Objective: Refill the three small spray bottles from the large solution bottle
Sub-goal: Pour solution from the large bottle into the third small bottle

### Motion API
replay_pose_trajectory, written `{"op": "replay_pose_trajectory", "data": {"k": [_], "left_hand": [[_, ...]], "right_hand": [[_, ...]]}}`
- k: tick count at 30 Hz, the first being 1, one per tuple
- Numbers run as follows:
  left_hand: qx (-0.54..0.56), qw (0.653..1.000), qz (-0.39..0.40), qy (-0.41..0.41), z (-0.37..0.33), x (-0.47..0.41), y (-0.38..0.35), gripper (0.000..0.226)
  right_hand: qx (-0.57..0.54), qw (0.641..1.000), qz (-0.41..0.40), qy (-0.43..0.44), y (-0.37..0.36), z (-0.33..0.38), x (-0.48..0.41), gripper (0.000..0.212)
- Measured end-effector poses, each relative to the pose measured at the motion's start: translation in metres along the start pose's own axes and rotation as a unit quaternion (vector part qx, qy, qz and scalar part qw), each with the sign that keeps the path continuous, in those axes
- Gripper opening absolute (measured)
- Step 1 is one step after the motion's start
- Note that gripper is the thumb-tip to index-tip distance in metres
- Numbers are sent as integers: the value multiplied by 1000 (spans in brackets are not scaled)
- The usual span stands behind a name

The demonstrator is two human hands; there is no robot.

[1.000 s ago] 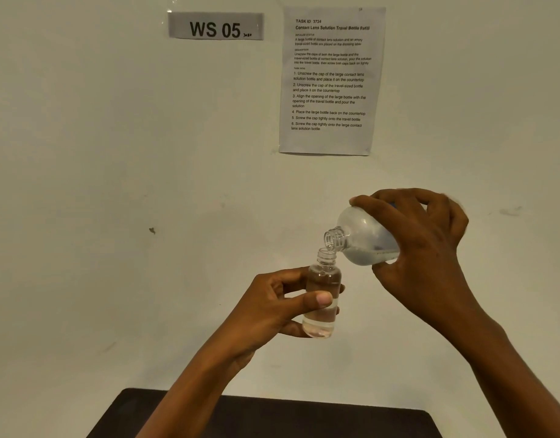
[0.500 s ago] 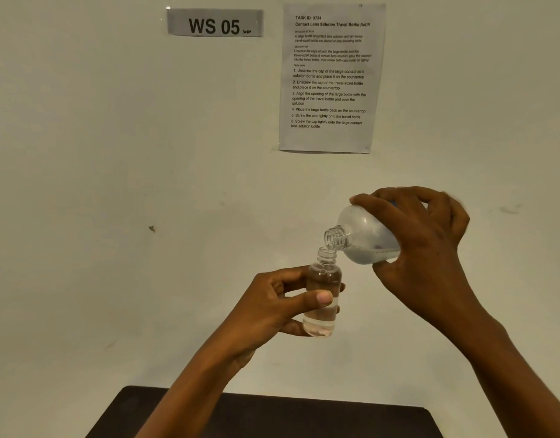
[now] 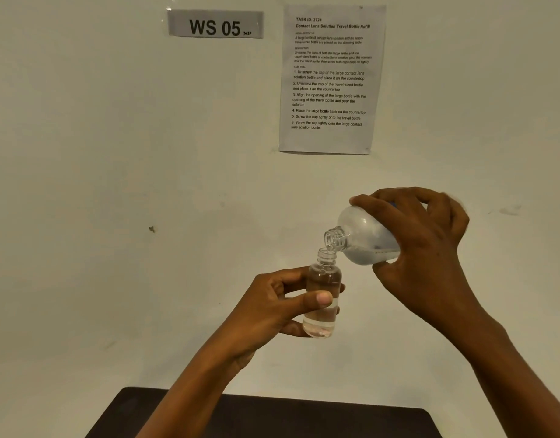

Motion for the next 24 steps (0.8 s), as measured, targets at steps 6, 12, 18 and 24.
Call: {"op": "replay_pose_trajectory", "data": {"k": [6,12,18,24], "left_hand": [[6,1000,4,2,-1,2,0,31],[1,1000,1,-2,-1,1,1,32],[3,1000,2,-3,-1,1,2,32],[1,1000,0,-3,0,1,2,32]], "right_hand": [[-2,1000,1,4,0,1,0,82],[-7,1000,-1,4,0,1,0,84],[-7,1000,-3,8,1,2,-1,82],[-4,1000,-1,10,0,2,-1,84]]}}
Point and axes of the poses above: each hand's wrist, its own x-axis away from the middle knuckle, its own y-axis out of the back of the hand, z = x × y, the point moved 7 cm from there along -x, towards the middle knuckle, and after that the axes turned 12 degrees about -z, right-handed, at the moved point
